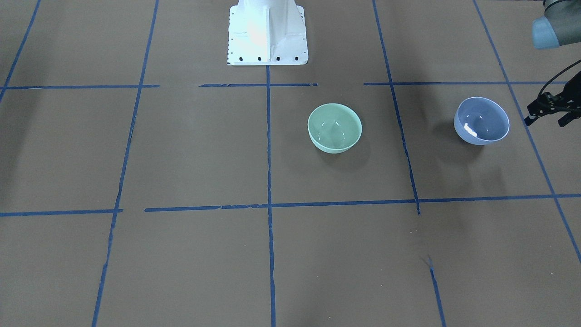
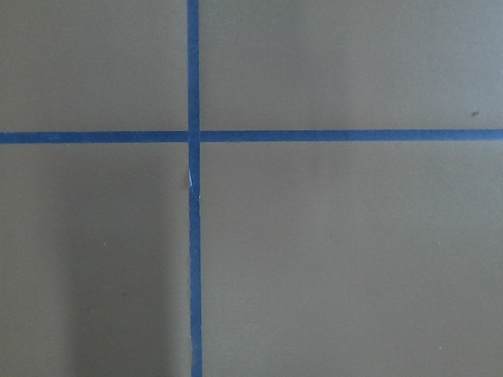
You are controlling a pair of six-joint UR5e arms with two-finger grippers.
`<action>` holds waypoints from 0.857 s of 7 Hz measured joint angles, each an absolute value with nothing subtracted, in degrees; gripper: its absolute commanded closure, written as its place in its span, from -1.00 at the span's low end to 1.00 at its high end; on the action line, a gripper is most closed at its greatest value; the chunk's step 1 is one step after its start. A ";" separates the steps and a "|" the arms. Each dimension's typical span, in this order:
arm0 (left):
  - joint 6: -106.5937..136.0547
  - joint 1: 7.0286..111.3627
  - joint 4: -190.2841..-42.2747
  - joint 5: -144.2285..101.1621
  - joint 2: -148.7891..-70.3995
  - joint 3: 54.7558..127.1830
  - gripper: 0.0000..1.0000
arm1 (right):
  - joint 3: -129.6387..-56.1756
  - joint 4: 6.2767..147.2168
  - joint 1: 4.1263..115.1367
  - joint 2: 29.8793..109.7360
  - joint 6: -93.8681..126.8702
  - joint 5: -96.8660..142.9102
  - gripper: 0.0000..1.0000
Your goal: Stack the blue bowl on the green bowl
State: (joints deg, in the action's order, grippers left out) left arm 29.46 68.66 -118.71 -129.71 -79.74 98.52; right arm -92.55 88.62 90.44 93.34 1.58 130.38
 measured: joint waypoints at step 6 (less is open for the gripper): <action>36.74 60.27 -125.97 -126.74 -78.07 96.67 1.00 | -92.55 88.59 90.44 93.34 1.58 130.35 -1.00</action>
